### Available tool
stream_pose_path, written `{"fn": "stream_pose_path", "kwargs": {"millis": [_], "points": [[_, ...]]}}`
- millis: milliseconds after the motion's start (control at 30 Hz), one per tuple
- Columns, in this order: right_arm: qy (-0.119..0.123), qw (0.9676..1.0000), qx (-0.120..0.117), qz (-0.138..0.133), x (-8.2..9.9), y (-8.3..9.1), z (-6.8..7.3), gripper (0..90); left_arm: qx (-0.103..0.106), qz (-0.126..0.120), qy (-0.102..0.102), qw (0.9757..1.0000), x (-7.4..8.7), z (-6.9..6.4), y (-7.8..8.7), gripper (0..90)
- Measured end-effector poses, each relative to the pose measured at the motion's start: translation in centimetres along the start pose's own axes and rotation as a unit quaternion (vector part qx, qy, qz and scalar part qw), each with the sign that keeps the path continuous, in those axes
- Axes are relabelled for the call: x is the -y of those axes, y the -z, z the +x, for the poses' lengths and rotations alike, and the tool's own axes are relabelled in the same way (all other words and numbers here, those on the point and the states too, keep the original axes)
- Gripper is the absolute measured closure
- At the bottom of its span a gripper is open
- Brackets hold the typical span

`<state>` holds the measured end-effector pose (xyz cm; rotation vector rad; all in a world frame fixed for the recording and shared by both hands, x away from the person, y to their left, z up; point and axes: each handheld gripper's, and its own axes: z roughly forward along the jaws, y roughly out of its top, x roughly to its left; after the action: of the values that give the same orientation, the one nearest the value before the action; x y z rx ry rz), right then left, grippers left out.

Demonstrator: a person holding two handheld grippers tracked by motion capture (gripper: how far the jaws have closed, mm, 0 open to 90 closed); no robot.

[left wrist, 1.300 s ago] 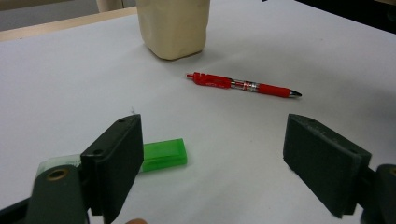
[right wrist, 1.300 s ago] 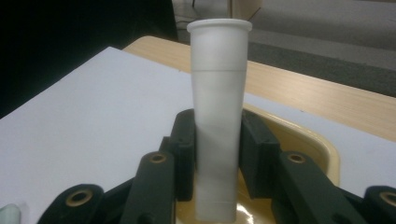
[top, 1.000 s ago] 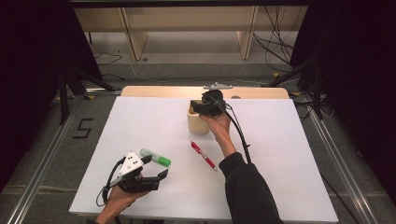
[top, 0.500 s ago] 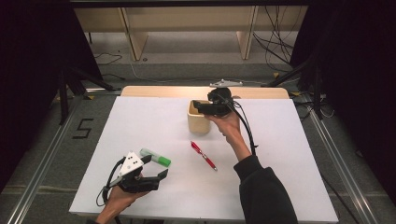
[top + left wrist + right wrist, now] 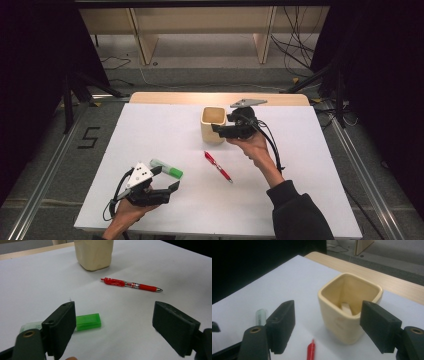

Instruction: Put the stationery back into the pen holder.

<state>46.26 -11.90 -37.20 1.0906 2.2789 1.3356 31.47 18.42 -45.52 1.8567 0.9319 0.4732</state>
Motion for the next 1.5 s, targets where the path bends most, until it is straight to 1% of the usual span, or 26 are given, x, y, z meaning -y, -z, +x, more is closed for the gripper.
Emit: {"fn": "stream_pose_path", "kwargs": {"millis": [67,133,167,267,300,400,500,567,633,767,933,1033,1133,1200,1300,1400,1500], "points": [[0.004,1.0,-0.009,0.002,0.4,0.3,0.4,28.8,0.0,0.004,-0.003,1.0,0.0,0.0,0.0,18.3],[-0.004,0.9995,-0.032,-0.004,0.9,0.5,0.8,28.7,0.0,0.002,-0.002,1.0,0.0,0.0,0.0,18.2],[-0.005,0.9992,-0.039,-0.006,1.0,0.7,0.9,28.6,0.0,0.0,-0.001,1.0,0.0,-0.1,0.0,18.2],[0.008,0.9994,-0.033,-0.007,1.5,1.0,1.4,28.5,0.0,0.001,0.0,1.0,0.0,0.0,0.0,18.2],[0.008,0.9994,-0.034,-0.007,1.7,1.0,1.5,28.5,0.0,0.003,-0.002,1.0,0.0,0.0,0.0,18.2],[0.011,0.999,-0.043,0.0,2.5,0.8,1.7,28.6,0.0,0.001,0.0,1.0,0.0,0.0,0.1,18.1],[0.023,0.9992,-0.031,0.012,3.2,0.6,2.0,28.5,0.0,0.002,0.0,1.0,0.0,0.1,0.0,18.1],[0.03,0.9989,-0.029,0.022,3.6,0.6,2.2,27.9,0.001,0.002,0.0,1.0,0.0,0.0,0.0,18.1],[0.04,0.9986,-0.024,0.025,4.0,0.7,2.5,27.9,0.001,0.001,0.0,1.0,0.0,0.0,0.0,18.1],[0.039,0.9984,-0.025,0.033,5.0,0.7,2.7,28.2,0.0,0.002,0.0,1.0,0.0,0.0,0.0,18.0],[0.044,0.998,-0.019,0.043,6.0,0.6,2.8,28.4,-0.001,0.001,0.001,1.0,0.0,0.1,0.0,17.9],[0.05,0.9972,-0.015,0.053,6.3,0.5,2.9,28.5,-0.001,0.001,0.001,1.0,0.0,0.1,0.1,17.9],[0.049,0.9966,-0.012,0.065,6.6,0.3,2.9,29.4,-0.001,0.001,0.001,1.0,0.0,0.1,0.1,17.9],[0.05,0.9958,-0.008,0.077,6.8,0.2,2.9,31.5,-0.001,0.001,0.002,1.0,0.0,0.1,0.1,17.9],[0.049,0.9943,-0.009,0.094,7.0,-0.1,2.8,35.1,-0.001,0.0,0.001,1.0,0.0,0.1,0.1,17.9],[0.052,0.9916,-0.006,0.118,7.4,-0.5,2.9,37.7,-0.001,0.001,0.001,1.0,0.0,0.0,0.1,17.9],[0.055,0.989,-0.005,0.137,7.8,-1.0,3.0,41.6,0.0,0.0,0.001,1.0,0.0,0.1,0.1,17.9]]}}
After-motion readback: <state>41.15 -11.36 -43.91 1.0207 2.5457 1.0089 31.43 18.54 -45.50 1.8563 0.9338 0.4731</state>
